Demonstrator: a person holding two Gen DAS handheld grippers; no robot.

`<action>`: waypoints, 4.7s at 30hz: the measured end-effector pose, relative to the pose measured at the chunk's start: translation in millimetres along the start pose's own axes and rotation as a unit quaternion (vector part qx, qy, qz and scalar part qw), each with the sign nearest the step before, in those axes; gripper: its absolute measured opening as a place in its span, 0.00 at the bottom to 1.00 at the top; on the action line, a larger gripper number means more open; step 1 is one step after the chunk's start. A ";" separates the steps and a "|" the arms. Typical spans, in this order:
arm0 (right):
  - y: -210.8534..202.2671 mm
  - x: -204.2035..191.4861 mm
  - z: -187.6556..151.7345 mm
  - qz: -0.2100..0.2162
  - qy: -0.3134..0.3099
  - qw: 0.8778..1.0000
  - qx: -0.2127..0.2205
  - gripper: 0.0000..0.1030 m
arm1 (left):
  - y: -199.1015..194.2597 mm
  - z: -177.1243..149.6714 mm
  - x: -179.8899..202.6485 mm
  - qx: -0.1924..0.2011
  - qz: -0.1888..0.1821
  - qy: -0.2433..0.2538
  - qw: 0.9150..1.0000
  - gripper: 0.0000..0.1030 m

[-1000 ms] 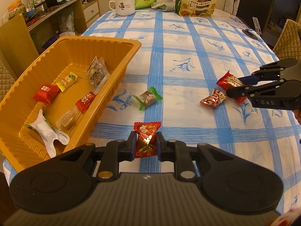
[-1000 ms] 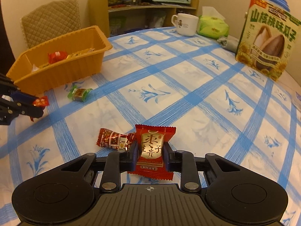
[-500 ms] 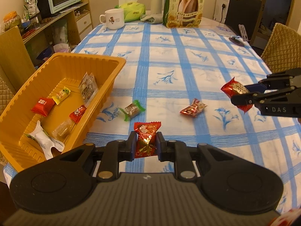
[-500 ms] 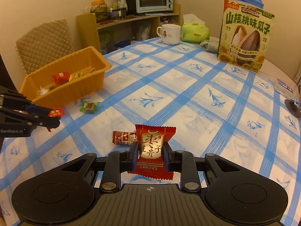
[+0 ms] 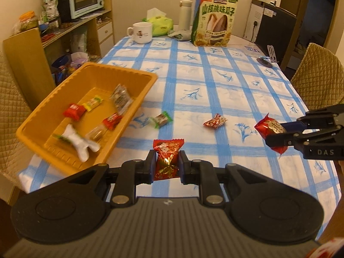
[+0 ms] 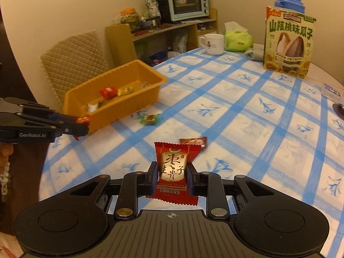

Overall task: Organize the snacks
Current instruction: 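Carry both held snacks over the orange tray, then open both tools to drop the snacks into the orange tray, then withdraw both tools from the tray toward the last snacks on the tablecloth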

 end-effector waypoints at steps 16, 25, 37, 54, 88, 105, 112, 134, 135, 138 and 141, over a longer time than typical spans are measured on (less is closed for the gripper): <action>16.0 -98.5 27.6 0.068 0.008 0.998 -0.012 0.26 | -53.3 -13.3 -81.9 0.007 0.040 -0.031 0.999 0.19; 44.5 -142.7 61.5 0.068 0.013 0.998 -0.004 0.26 | -58.8 2.1 -136.7 0.021 0.043 -0.031 0.998 0.19; 103.3 -169.3 112.4 0.023 0.058 0.998 0.008 0.26 | -24.3 42.0 -191.0 0.027 0.017 -0.002 0.999 0.19; 163.7 -168.8 146.4 -0.027 0.092 0.995 -0.007 0.27 | 28.2 71.6 -226.3 0.007 -0.020 0.021 1.000 0.19; 200.4 -150.6 163.0 -0.051 0.149 0.988 0.006 0.53 | 55.1 72.8 -242.9 -0.017 -0.038 0.013 0.999 0.19; 187.1 -159.6 144.8 -0.049 0.132 0.990 -0.013 0.55 | 43.8 64.3 -249.0 -0.019 -0.035 0.012 0.999 0.19; 184.9 -163.0 144.7 -0.050 0.128 0.990 -0.012 0.55 | 45.5 65.1 -247.8 -0.020 -0.033 0.015 0.999 0.19; 141.6 -175.3 126.8 -0.048 0.082 0.995 0.005 0.80 | -4.7 38.3 -226.3 -0.005 -0.002 0.002 1.000 0.61; 137.3 -175.1 124.7 -0.046 0.080 0.996 0.006 0.81 | -8.9 36.2 -223.3 -0.004 0.002 -0.001 1.000 0.61; 122.6 -175.6 116.6 -0.040 0.074 0.996 0.008 0.82 | -22.2 28.4 -211.7 0.000 0.009 -0.010 1.000 0.65; 107.8 -173.9 106.3 -0.034 0.071 0.997 0.010 0.83 | -33.7 20.0 -198.3 0.002 0.016 -0.015 1.000 0.65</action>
Point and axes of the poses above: each gripper's, at about its wrist camera, not at the fingertips, and y roughly the way its jaws point, x to its right, z to its top, the point moved 1 cm from there along y, roughly the way its jaws point, and after that the axes turned 3 degrees about -z, right-handed, at the moved point
